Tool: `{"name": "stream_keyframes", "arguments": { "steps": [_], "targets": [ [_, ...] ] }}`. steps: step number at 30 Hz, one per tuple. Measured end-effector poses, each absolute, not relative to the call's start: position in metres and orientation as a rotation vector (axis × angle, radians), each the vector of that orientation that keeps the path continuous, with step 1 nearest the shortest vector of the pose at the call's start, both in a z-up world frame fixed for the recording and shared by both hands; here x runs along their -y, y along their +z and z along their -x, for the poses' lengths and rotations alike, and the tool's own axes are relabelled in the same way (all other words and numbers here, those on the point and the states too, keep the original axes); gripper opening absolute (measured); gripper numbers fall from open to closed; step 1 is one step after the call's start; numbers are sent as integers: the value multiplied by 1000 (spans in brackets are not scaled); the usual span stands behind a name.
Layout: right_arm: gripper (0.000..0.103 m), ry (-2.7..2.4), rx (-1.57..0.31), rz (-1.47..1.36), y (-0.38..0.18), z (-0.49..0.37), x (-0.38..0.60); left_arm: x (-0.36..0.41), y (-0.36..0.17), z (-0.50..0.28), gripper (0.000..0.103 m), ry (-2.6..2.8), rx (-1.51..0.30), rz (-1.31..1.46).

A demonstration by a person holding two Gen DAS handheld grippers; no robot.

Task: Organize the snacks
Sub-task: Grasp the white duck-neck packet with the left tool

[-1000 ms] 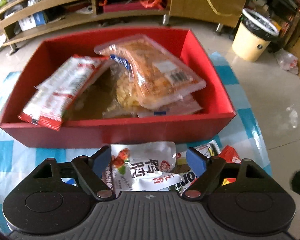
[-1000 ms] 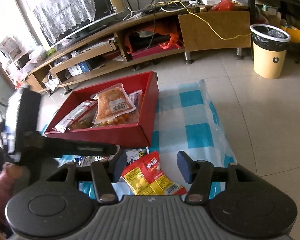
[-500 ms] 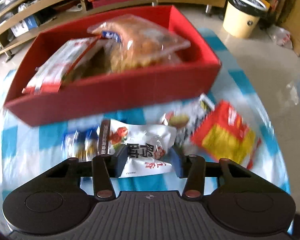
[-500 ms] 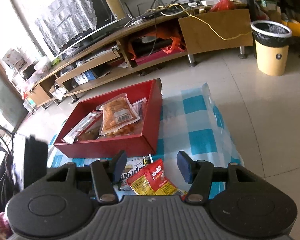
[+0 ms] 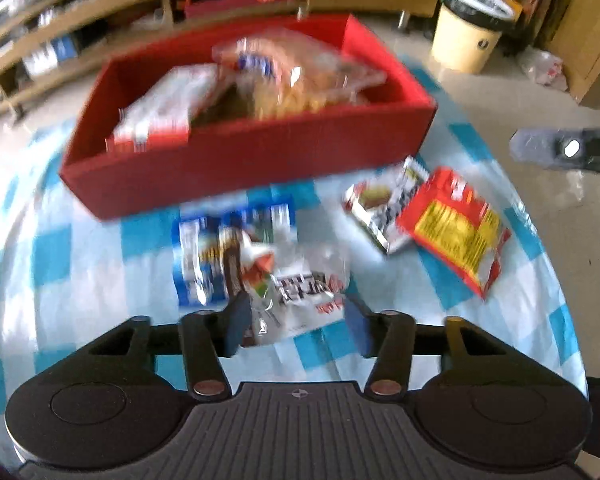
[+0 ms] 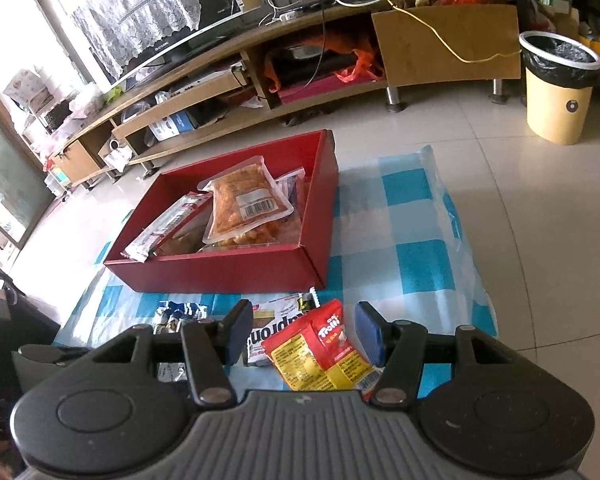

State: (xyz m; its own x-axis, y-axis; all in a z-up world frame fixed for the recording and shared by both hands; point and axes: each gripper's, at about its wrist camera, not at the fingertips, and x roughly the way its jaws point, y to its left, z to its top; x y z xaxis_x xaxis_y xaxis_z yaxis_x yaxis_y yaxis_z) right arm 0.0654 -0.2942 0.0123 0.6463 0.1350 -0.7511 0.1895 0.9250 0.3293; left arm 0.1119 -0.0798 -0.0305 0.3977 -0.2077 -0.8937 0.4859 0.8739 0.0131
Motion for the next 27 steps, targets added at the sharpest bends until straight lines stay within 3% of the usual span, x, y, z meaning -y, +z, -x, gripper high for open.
{"name": "stream_keyframes", "arguments": {
  "steps": [2,12,22,27],
  "targets": [
    [52,-25,-874,-404,13,-65,293,88,-24,-112,86,-511,-1032,-332],
    [52,-35,-872,-439,14,-65,299,120,-46,-154,86,-695,-1079,-403],
    [52,-12,-876,-452,15,-66,297,66,-66,-126,87,-696,-1313,-248],
    [52,-9,-885,-442,13,-67,293,57,-53,-117,86,-624,-1231,-248]
  ]
}}
